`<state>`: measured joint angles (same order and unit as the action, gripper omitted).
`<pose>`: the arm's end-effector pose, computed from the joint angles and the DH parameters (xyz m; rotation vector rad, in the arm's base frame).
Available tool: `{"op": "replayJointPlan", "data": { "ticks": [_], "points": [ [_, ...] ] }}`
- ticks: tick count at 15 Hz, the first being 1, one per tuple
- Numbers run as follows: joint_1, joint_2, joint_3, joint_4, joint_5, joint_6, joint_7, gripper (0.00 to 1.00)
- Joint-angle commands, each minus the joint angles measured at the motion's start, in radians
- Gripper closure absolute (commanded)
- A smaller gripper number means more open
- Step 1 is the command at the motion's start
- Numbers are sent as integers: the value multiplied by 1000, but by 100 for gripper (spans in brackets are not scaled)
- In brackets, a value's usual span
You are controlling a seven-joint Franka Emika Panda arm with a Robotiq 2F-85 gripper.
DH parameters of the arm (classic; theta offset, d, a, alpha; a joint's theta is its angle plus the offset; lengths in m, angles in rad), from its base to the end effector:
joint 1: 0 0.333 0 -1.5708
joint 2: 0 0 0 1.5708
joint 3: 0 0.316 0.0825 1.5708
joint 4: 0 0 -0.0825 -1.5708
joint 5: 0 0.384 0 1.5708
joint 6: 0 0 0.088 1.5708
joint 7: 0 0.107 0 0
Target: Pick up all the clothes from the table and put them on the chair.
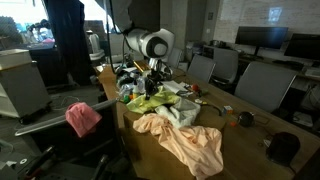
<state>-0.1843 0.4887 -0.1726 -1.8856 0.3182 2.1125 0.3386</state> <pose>0.5747 -0.1946 0.2325 -2.6659 1.2632 0.3635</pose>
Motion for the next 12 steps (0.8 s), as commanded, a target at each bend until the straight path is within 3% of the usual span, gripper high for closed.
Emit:
{"op": "replayJointPlan", "data": {
  "ticks": [1,7,12],
  "points": [
    [3,-225,-8,-136,-21,-12,-43,98],
    [-1,-522,-5,-279,-27,-65,-147,98],
    [-2,-723,-7,-364,-89,-186,-223,98]
  ]
}}
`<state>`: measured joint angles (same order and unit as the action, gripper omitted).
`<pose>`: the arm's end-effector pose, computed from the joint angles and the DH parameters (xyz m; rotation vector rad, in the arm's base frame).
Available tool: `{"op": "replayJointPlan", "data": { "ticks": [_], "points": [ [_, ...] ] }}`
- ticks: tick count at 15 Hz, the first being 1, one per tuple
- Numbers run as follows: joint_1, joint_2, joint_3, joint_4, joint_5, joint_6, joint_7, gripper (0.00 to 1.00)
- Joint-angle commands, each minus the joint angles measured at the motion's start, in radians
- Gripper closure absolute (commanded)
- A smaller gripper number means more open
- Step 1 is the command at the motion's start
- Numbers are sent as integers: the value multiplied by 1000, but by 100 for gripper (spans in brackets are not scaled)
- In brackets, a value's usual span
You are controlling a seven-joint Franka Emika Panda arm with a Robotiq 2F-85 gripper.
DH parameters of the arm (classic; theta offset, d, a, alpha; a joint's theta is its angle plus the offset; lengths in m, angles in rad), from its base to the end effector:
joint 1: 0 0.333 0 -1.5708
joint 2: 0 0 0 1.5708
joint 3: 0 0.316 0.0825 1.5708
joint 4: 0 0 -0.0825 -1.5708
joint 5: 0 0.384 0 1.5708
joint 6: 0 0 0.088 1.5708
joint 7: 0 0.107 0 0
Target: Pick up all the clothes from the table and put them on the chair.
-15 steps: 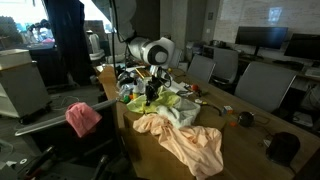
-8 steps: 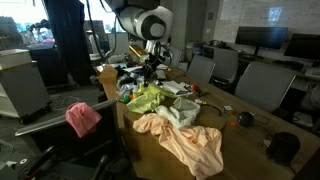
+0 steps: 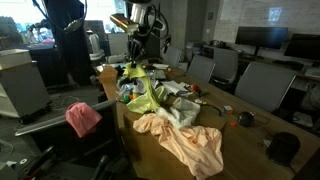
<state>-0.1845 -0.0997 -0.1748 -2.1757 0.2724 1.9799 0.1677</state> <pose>0.4785 -0.1629 0.4286 -2.7213 0.9118 0.1050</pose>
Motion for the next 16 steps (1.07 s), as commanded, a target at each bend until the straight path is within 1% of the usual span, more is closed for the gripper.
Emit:
{"op": "replayJointPlan", "data": {
  "ticks": [1,4,9,12,16],
  "points": [
    [-4,-167,-5,-85,-62,-80,-66,98],
    [-8,-272,-6,-124,-116,-147,-106,98],
    [-8,-417,-19,-178,-204,-252,-227,98],
    [-5,-483,-26,-206,-246,-290,-282,98],
    [9,-553,-32,-239,-268,-315,-355,98]
  ]
}}
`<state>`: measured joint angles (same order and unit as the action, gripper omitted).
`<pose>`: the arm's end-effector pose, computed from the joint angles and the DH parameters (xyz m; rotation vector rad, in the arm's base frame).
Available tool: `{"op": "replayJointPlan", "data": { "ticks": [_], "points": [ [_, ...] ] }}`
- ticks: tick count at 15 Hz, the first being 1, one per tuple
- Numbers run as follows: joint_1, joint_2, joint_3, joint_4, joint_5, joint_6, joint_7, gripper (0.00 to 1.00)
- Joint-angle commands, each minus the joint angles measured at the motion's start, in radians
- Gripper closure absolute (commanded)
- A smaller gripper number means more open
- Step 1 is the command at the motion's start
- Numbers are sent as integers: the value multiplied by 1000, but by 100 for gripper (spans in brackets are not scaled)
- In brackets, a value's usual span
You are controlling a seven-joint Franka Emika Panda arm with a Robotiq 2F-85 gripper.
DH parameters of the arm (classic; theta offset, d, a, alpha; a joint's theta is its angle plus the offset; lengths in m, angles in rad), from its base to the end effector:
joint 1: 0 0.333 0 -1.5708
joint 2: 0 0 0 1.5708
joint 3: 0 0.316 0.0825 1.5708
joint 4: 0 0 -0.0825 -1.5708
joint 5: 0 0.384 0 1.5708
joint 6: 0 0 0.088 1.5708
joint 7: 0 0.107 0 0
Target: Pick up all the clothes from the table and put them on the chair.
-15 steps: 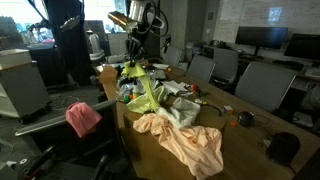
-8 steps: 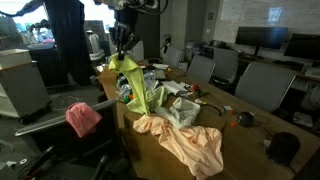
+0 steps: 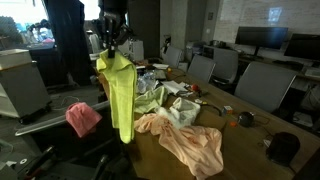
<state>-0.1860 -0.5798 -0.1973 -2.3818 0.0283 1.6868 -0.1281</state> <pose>0.3372 -0.1417 0.5145 -2.9594 0.3297 0.1323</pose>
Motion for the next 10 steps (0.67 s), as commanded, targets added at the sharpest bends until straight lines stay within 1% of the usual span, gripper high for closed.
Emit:
{"op": "replayJointPlan", "data": {
  "ticks": [1,4,6,10],
  "points": [
    [18,-81,-6,-36,-24,-36,-75,98],
    [50,-82,19,-42,-19,-56,-103,98],
    [81,-61,47,-42,-8,-62,-95,98],
    [151,0,127,-32,-10,-53,-58,98]
  ]
}}
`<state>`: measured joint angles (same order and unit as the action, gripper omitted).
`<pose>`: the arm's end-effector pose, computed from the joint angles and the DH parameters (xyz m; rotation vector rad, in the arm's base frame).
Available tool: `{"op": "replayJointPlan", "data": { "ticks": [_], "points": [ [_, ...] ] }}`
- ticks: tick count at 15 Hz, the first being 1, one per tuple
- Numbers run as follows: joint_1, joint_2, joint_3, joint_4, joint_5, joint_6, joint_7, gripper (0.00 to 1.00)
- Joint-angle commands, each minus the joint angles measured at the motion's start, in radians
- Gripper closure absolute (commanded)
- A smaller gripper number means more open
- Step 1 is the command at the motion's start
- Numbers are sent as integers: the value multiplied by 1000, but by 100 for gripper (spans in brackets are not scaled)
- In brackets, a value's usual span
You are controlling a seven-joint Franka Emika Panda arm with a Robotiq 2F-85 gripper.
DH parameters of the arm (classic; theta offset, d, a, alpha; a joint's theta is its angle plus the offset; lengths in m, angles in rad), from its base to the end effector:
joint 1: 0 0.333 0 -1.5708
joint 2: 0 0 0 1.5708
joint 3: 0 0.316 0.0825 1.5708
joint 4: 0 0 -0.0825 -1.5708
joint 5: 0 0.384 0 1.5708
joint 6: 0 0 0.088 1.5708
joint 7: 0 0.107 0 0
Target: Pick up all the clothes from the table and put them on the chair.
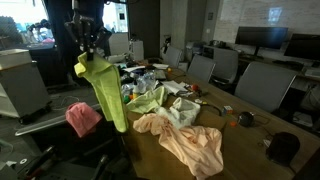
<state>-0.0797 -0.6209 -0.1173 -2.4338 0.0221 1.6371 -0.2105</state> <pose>0.3374 -0.0693 0.5040 -3.0092 -0.0571 0.2394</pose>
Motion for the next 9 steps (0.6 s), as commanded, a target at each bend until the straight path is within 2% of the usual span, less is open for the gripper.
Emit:
{"op": "replayJointPlan", "data": {
  "ticks": [1,9],
  "points": [
    [63,62,67,27,-3,-5,28,98],
    [149,220,184,78,-51,-20,56,98]
  ]
}}
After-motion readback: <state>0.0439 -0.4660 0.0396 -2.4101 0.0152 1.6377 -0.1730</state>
